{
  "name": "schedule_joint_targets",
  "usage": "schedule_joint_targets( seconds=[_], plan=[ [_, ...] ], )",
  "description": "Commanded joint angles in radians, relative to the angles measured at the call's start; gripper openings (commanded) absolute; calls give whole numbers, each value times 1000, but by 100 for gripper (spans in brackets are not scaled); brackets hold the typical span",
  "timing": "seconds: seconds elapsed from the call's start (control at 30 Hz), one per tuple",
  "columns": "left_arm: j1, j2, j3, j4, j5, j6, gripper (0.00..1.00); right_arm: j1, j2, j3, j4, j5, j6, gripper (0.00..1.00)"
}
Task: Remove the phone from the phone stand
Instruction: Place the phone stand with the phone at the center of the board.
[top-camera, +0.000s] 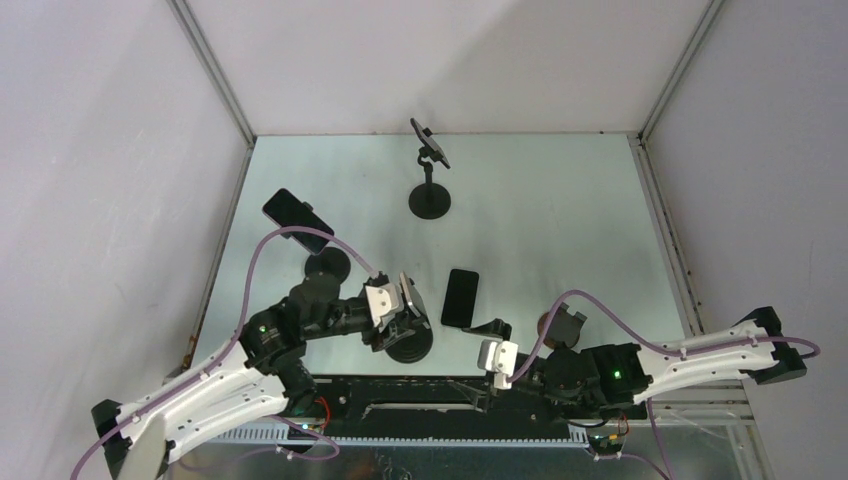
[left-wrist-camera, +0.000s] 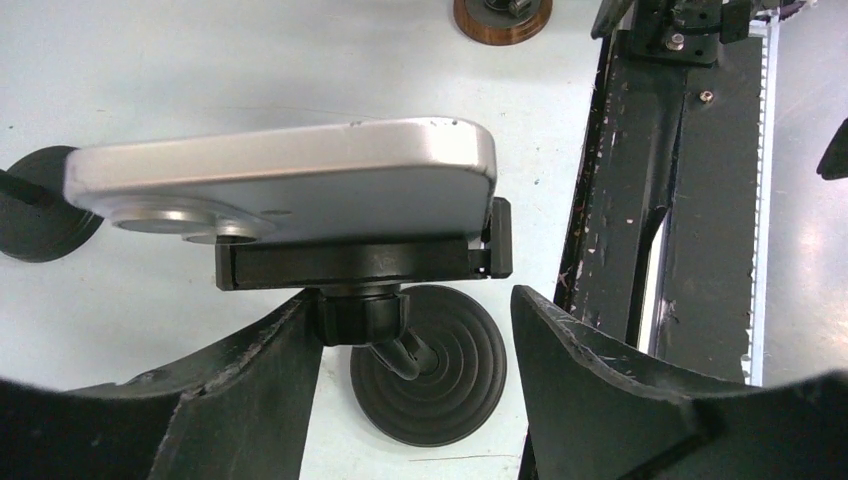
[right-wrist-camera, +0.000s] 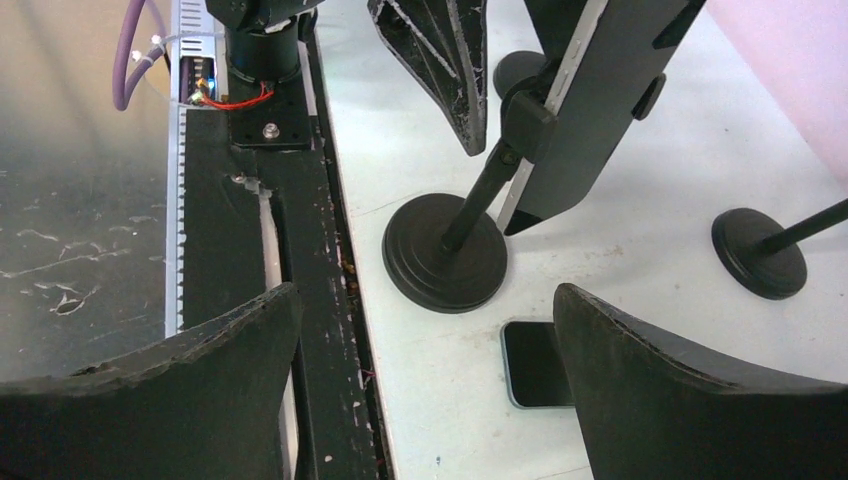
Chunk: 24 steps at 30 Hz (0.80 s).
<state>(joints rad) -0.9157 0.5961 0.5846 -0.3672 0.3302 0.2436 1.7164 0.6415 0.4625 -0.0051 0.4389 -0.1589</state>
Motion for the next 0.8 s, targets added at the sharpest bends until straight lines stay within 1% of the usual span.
schedule_joint_targets(
  seconds=[0.0, 0.13, 0.33, 0.47, 0.77],
  plan=[
    [7, -17, -12, 33, -24, -30, 70, -2, 17, 11, 44, -21, 36, 97],
    [25, -4, -13, 36, -42, -67, 69, -1, 30, 11, 58, -22, 38, 97],
    [62, 10, -9, 55, -55, -65, 67, -1, 46, 11, 71, -22, 39, 97],
    [88, 37, 4, 65, -31, -59, 65, 0, 54, 11, 70, -29, 46, 97],
    [91, 79, 23, 80, 10, -64, 61, 8, 50, -1, 70, -25, 53, 96]
  ],
)
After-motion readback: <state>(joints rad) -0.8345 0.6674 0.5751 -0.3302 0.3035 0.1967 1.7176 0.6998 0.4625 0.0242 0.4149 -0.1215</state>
